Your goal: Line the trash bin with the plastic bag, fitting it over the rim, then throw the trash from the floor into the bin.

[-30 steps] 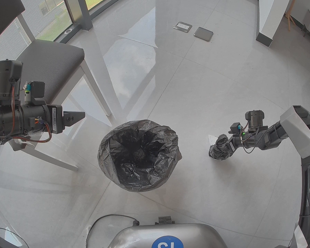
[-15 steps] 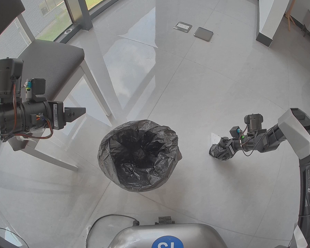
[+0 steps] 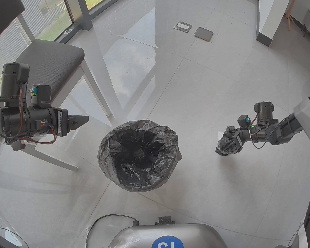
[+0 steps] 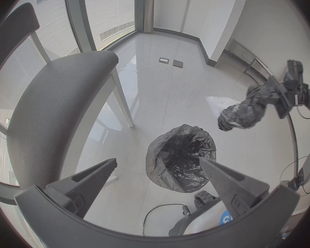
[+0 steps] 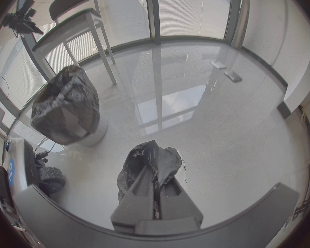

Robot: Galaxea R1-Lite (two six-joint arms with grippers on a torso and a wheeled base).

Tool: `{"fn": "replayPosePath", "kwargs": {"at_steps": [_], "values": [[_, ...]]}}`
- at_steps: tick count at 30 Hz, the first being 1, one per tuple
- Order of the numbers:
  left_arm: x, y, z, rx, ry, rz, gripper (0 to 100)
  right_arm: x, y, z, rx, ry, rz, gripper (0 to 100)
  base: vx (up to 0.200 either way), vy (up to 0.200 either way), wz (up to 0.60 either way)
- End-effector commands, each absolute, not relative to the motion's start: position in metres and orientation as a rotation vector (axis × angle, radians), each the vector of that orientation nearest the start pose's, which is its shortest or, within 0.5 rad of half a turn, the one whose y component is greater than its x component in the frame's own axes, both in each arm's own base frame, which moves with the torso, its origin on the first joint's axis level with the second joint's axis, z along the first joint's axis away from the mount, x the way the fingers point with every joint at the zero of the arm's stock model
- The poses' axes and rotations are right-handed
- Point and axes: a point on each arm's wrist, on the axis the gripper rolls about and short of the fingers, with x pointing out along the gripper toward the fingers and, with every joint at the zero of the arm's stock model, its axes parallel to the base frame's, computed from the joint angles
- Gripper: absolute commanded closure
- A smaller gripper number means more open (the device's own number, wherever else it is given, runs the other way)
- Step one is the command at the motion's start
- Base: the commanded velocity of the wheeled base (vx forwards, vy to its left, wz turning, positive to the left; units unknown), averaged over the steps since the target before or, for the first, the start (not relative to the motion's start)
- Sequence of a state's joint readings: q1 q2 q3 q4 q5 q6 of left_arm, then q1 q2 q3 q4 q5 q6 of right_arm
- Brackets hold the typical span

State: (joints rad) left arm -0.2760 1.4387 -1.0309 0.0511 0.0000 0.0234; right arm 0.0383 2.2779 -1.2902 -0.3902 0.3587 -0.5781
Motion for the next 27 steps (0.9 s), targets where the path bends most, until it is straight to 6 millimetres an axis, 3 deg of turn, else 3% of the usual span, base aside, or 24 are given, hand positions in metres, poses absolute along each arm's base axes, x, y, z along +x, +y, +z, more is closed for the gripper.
{"fn": "replayPosePath", "kwargs": {"at_steps": [1, 3, 4, 7, 9, 10, 11, 12, 15, 18, 22, 27], "values": [[0.235, -0.073, 0.249, 0.103, 0.466, -0.303, 0, 0.404, 0.04, 0.142, -0.494, 0.308, 0.544, 100, 0.0, 0.0, 0.0], [0.235, -0.074, 0.248, 0.105, 0.473, -0.304, 0, 0.4, 0.044, 0.151, -0.499, 0.286, 0.551, 100, 0.0, 0.0, 0.0], [0.235, -0.077, 0.246, 0.109, 0.48, -0.314, 0, 0.389, 0.058, 0.172, -0.511, 0.231, 0.575, 100, 0.0, 0.0, 0.0], [0.232, -0.079, 0.242, 0.133, 0.529, -0.324, 0, 0.366, 0.086, 0.201, -0.53, 0.142, 0.638, 100, 0.0, 0.0, 0.0], [0.23, -0.08, 0.242, 0.138, 0.532, -0.33, 0, 0.353, 0.107, 0.214, -0.539, 0.091, 0.688, 100, 0.0, 0.0, 0.0], [0.23, -0.08, 0.242, 0.138, 0.532, -0.33, 0, 0.353, 0.107, 0.214, -0.539, 0.091, 0.688, 100, 0.0, 0.0, 0.0], [0.228, -0.082, 0.243, 0.137, 0.518, -0.341, 0, 0.338, 0.126, 0.227, -0.545, 0.038, 0.74, 100, 0.0, 0.0, 0.0], [0.228, -0.082, 0.243, 0.137, 0.518, -0.341, 0, 0.338, 0.126, 0.227, -0.545, 0.038, 0.74, 100, 0.0, 0.0, 0.0], [0.229, -0.081, 0.244, 0.136, 0.502, -0.324, 0, 0.303, 0.168, 0.249, -0.55, -0.066, 0.872, 100, 0.0, 0.0, 0.0], [0.229, -0.081, 0.243, 0.141, 0.506, -0.295, 0, 0.284, 0.187, 0.256, -0.549, -0.1, 0.941, 100, 0.0, 0.0, 0.0], [0.229, -0.08, 0.243, 0.146, 0.507, -0.282, 0, 0.279, 0.192, 0.255, -0.548, -0.096, 0.965, 100, 0.0, 0.0, 0.0], [0.229, -0.074, 0.258, 0.118, 0.418, -0.259, 0, 0.281, 0.205, 0.231, -0.531, -0.029, 1.055, 100, 0.0, 0.0, 0.0]]}}
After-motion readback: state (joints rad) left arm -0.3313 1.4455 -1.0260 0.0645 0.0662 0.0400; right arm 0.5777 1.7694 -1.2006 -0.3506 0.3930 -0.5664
